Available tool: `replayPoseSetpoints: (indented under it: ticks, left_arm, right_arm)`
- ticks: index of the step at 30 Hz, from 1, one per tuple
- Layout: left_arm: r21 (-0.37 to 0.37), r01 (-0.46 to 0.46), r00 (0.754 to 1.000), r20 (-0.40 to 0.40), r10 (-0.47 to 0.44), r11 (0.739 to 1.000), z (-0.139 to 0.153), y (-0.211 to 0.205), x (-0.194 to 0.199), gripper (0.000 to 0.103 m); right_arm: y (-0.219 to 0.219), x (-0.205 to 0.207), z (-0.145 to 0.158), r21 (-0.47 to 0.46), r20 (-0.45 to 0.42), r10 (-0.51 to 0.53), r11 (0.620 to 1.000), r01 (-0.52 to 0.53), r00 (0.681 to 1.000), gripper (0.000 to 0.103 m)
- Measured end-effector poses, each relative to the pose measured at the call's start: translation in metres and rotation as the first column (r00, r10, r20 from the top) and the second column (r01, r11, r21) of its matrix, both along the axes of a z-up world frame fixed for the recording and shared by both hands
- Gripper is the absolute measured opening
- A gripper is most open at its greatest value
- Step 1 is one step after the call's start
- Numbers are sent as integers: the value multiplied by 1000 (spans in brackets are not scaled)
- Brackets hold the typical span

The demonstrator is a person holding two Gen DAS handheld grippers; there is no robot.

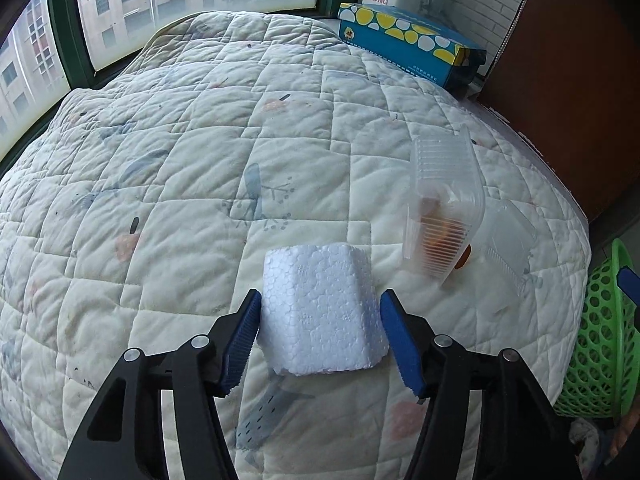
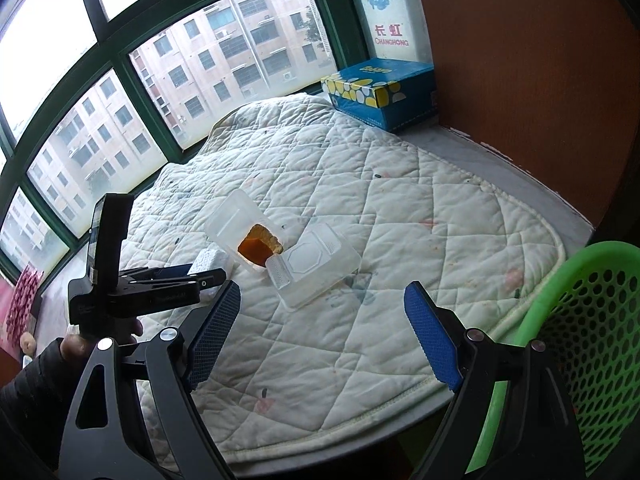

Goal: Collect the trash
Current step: 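Grasp white foam block with left tool while right grasps clear hinged box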

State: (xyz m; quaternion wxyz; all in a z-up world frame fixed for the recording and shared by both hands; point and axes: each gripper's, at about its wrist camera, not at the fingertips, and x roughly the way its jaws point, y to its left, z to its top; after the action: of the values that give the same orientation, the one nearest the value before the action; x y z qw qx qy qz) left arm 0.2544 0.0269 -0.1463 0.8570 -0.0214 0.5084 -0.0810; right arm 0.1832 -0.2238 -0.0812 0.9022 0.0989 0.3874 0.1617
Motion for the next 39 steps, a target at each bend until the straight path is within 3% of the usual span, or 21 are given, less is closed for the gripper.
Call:
replayPoseSetpoints:
  ticks: [16,31,32,39]
  left_arm:
    - [-49,-65,995,79,68,997,42,54,-27,59]
    - [-63,-88,993,71,92,994,41,72,-34,59]
    - [-65,-88,993,69,93,994,41,72,-34,59]
    - [-66,-77,993,81,82,995,45,65,-38,59]
  right_arm:
    - [50,47,-41,-59,-100,100,993,-106,990,87]
    - [71,86,-69,-217,-142,135,962,-164,981,88]
    - [71,86,-69,-221,-139,132,962,-161,981,84]
    - [61,73,-59,-169,-119,122,975,-141,985,82]
